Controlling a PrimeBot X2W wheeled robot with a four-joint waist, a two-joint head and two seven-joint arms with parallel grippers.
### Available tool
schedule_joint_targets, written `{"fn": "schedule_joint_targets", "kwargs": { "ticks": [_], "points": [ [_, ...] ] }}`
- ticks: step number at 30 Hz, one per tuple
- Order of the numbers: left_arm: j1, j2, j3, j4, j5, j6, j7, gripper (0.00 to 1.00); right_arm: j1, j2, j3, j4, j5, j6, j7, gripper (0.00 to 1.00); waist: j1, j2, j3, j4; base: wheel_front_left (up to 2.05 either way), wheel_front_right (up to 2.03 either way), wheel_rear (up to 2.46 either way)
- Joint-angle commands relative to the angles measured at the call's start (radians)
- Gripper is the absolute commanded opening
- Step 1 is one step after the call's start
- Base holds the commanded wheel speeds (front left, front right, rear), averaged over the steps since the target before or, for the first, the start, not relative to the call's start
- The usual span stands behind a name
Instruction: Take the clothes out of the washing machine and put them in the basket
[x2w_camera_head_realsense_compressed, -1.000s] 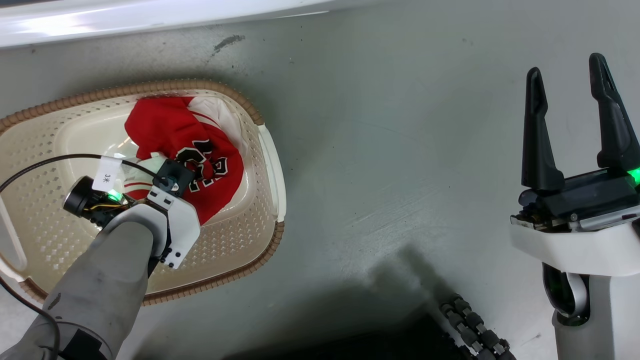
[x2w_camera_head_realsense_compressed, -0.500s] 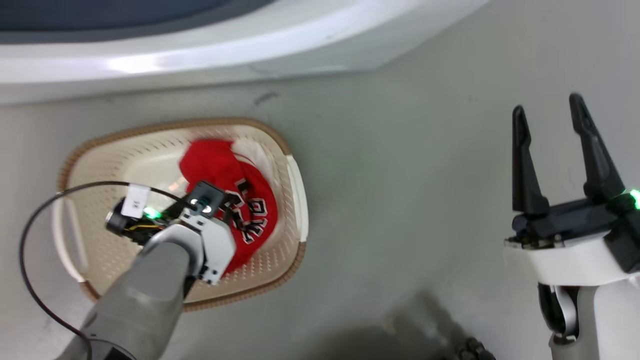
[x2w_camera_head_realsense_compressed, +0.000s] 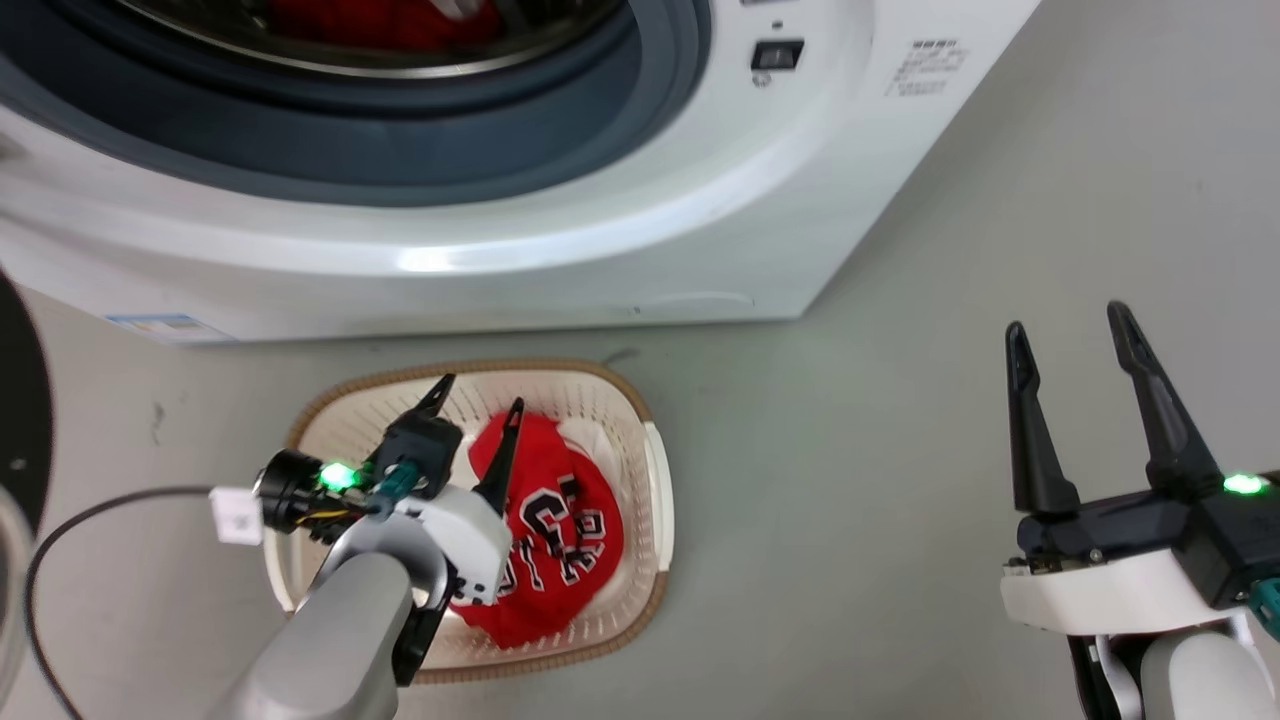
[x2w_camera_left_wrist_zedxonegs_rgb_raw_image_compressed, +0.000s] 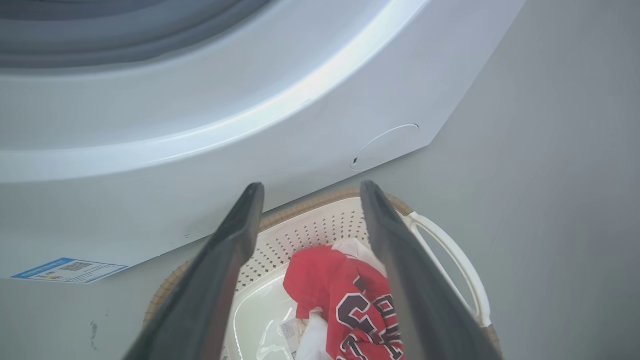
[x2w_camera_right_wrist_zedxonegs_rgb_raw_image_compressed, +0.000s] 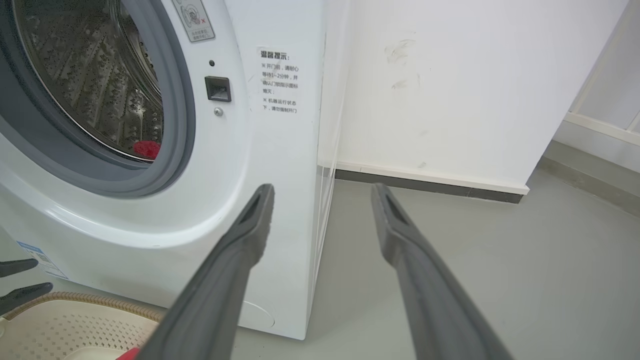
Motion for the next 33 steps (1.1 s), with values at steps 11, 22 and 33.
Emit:
{"fn": "schedule_joint_targets", "kwargs": {
  "ticks": [11, 22, 33],
  "points": [
    [0.190, 0.003, 0.243, -0.380, 0.119, 0.033, -0.003, 1.00, 0.066, 0.000, -0.013, 0.009, 0.013, -0.001, -0.002, 1.00, 0.0003, 0.0000, -0.154, 0.040, 0.00, 0.00, 0.00],
    [-0.001, -0.037, 0.399, -0.337, 0.180, -0.016, -0.002, 1.00, 0.014, 0.000, 0.008, -0.004, 0.035, -0.001, -0.002, 1.00, 0.0003, 0.0000, -0.092, -0.012, 0.00, 0.00, 0.00],
    [-0.395, 0.026, 0.420, -0.027, 0.247, -0.064, -0.002, 1.00, -0.071, 0.000, 0.033, -0.030, 0.079, -0.001, -0.002, 1.00, 0.0003, 0.0000, 0.075, -0.108, 0.00, 0.00, 0.00]
  ]
}}
